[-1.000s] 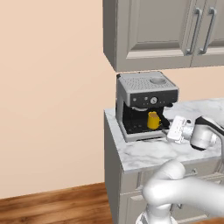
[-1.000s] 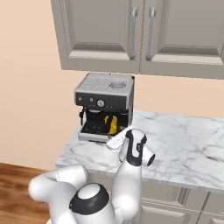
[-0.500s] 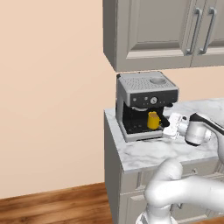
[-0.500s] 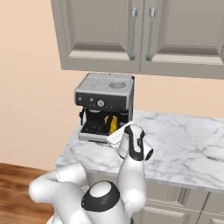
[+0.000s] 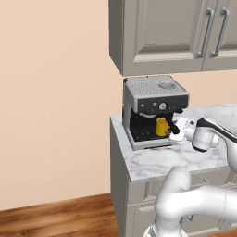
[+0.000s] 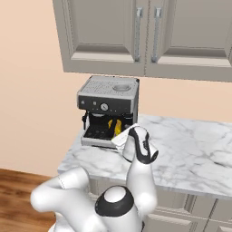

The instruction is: Pick up the brewed coffee from the coffee machine and place it next to the breakfast plate on the dining counter.

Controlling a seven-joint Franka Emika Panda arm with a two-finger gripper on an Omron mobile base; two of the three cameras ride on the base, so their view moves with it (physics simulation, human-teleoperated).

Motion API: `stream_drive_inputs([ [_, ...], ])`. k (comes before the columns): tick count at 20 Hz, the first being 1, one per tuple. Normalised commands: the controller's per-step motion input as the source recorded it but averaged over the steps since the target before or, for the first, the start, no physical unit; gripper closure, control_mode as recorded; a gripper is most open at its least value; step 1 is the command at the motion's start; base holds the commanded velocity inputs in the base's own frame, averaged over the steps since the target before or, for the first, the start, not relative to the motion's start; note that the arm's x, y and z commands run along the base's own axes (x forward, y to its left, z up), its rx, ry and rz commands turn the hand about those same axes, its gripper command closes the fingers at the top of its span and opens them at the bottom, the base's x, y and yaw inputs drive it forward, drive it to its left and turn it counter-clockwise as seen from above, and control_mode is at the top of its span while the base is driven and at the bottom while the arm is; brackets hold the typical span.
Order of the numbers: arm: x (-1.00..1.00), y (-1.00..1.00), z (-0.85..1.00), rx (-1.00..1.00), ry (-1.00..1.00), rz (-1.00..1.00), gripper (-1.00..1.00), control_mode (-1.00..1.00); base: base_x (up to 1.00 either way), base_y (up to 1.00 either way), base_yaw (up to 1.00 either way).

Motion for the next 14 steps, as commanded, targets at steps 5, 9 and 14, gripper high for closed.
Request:
stream_drive_inputs([
  [5,0.25,0.0,-0.18,0.0,0.0,0.0,-1.0,-1.0,0.0,0.0,0.0],
  [9,0.2,0.0,-0.18,0.0,0.0,0.0,1.0,-1.0,0.0,0.0,0.0],
  [14,0.01,0.09,-0.02,0.0,0.0,0.01,1.0,-1.0,0.0,0.0,0.0],
])
